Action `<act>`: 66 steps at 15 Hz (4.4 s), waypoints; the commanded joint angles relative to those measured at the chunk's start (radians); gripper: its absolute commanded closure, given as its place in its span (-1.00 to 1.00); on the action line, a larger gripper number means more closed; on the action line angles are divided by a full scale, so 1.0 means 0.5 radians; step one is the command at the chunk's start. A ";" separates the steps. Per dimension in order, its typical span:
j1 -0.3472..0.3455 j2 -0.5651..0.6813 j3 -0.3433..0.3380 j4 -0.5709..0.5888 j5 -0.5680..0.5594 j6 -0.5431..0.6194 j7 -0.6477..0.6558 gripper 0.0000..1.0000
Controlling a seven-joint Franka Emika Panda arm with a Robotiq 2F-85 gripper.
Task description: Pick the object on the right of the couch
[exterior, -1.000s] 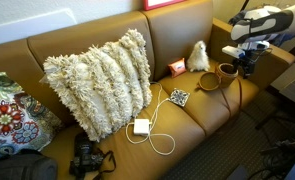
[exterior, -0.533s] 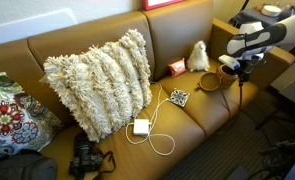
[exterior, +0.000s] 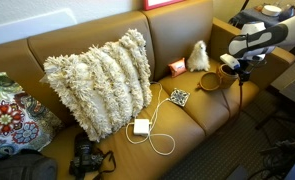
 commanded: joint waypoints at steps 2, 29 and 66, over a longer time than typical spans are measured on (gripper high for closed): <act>0.005 0.000 0.012 0.010 -0.016 -0.011 0.035 -1.00; -0.009 -0.025 0.060 0.042 -0.015 -0.452 -0.147 0.04; -0.269 -0.023 0.746 -0.092 0.537 1.334 -1.451 0.88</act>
